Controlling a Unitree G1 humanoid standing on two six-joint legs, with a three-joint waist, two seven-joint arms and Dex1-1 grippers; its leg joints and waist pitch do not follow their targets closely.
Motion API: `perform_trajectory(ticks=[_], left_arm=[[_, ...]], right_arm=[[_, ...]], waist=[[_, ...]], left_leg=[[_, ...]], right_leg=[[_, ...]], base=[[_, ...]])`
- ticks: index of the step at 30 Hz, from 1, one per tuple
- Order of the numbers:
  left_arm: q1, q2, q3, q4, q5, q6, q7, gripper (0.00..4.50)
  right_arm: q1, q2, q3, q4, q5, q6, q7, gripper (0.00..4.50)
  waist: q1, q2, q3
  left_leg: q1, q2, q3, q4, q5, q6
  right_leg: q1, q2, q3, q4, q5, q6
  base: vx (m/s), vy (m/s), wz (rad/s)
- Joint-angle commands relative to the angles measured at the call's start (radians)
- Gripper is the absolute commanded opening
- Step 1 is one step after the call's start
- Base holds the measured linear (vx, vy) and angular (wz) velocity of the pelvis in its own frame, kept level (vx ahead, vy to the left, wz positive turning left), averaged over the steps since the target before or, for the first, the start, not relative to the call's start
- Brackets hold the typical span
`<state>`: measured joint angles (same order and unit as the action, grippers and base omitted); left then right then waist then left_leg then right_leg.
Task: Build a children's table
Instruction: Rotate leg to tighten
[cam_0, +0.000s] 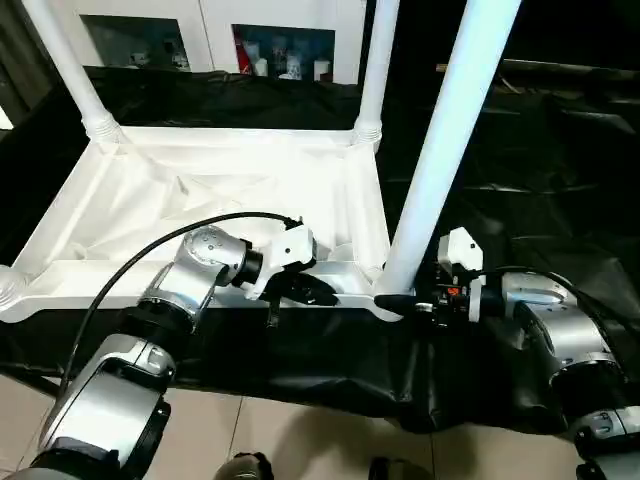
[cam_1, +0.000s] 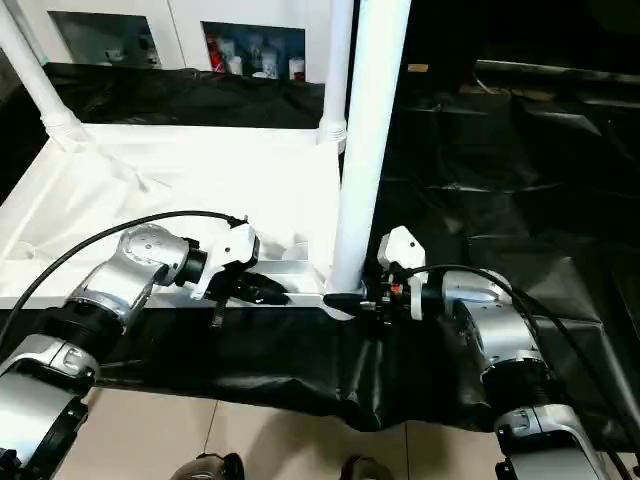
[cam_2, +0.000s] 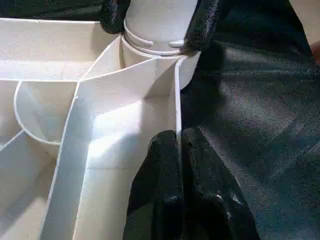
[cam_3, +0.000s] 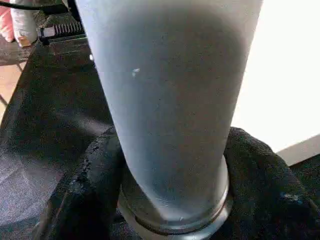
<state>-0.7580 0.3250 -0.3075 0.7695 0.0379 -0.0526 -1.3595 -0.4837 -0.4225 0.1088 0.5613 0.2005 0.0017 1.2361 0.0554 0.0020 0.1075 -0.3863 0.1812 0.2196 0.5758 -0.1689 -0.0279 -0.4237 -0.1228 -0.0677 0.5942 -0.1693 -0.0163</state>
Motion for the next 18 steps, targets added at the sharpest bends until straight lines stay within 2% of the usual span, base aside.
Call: perform_trajectory(ticks=[1,4,8,10,12,14,15,16,17,18], left_arm=[[0.017,0.008,-0.031,0.020,0.016,0.014,-0.042,0.00],[0.019,0.005,-0.029,0.019,0.011,0.017,-0.044,0.00],[0.019,-0.002,-0.022,0.018,0.004,0.024,-0.038,0.00],[0.014,-0.022,-0.009,0.026,0.006,0.038,0.022,0.00],[0.003,-0.050,0.006,0.040,0.011,0.053,0.100,0.00],[-0.009,-0.079,0.016,0.059,0.019,0.066,0.175,0.00],[-0.016,-0.100,0.020,0.070,0.025,0.071,0.221,0.00],[-0.016,-0.100,0.020,0.070,0.025,0.071,0.221,0.00],[-0.024,-0.131,0.024,0.084,0.035,0.078,0.288,0.00],[-0.028,-0.154,0.026,0.089,0.040,0.084,0.324,0.00]], right_arm=[[0.000,-0.015,-0.003,-0.005,0.003,0.012,0.010,2.67],[0.018,-0.011,0.000,-0.012,0.013,0.021,0.015,2.62],[0.042,0.000,-0.002,-0.025,0.021,0.035,0.006,2.60],[0.066,0.024,-0.013,-0.035,0.019,0.052,-0.053,2.59],[0.079,0.058,-0.026,-0.023,-0.007,0.048,-0.160,2.59],[0.081,0.092,-0.042,0.001,-0.031,0.046,-0.268,2.59],[0.084,0.117,-0.052,0.012,-0.041,0.046,-0.337,2.59],[0.084,0.117,-0.052,0.012,-0.041,0.046,-0.337,2.59],[0.087,0.152,-0.066,0.023,-0.050,0.049,-0.424,2.59],[0.089,0.174,-0.074,0.026,-0.053,0.050,-0.476,2.59]], waist=[[0.002,-0.018,-0.077],[0.004,-0.018,-0.077],[0.006,-0.017,-0.077],[0.007,-0.017,-0.076],[0.006,-0.014,-0.073],[-0.002,-0.016,-0.066],[-0.003,-0.018,-0.066],[-0.003,-0.018,-0.066],[-0.007,-0.016,-0.065],[-0.009,-0.014,-0.064]], left_leg=[[0.016,0.051,-0.022,-0.060,-0.174,0.113],[0.015,0.050,-0.021,-0.058,-0.166,0.123],[0.016,0.051,-0.021,-0.058,-0.171,0.120],[0.016,0.051,-0.021,-0.060,-0.178,0.116],[0.018,0.052,-0.024,-0.064,-0.213,0.098],[0.027,0.050,-0.026,-0.071,-0.299,0.051],[0.031,0.049,-0.030,-0.073,-0.327,0.032],[0.031,0.049,-0.030,-0.073,-0.327,0.032],[0.029,0.050,-0.036,-0.080,-0.346,0.015],[0.029,0.051,-0.037,-0.082,-0.355,0.009]], right_leg=[[0.054,-0.032,0.040,-0.057,-0.164,-0.265],[0.055,-0.033,0.039,-0.057,-0.156,-0.271],[0.055,-0.033,0.040,-0.059,-0.166,-0.269],[0.054,-0.032,0.040,-0.060,-0.176,-0.265],[0.051,-0.034,0.039,-0.067,-0.230,-0.254],[0.042,-0.036,0.042,-0.084,-0.372,-0.219],[0.041,-0.039,0.042,-0.093,-0.436,-0.198],[0.041,-0.039,0.042,-0.093,-0.436,-0.198],[0.041,-0.038,0.041,-0.097,-0.469,-0.174],[0.039,-0.038,0.041,-0.098,-0.476,-0.168]], base=[[0.000,0.000,0.00],[0.000,0.000,0.00],[0.000,0.000,0.00],[0.000,0.000,0.00],[0.000,0.000,0.00],[0.000,0.000,0.00],[0.000,0.000,0.00],[-0.054,0.011,0.01],[-0.054,0.011,0.01],[0.000,0.000,0.00]])
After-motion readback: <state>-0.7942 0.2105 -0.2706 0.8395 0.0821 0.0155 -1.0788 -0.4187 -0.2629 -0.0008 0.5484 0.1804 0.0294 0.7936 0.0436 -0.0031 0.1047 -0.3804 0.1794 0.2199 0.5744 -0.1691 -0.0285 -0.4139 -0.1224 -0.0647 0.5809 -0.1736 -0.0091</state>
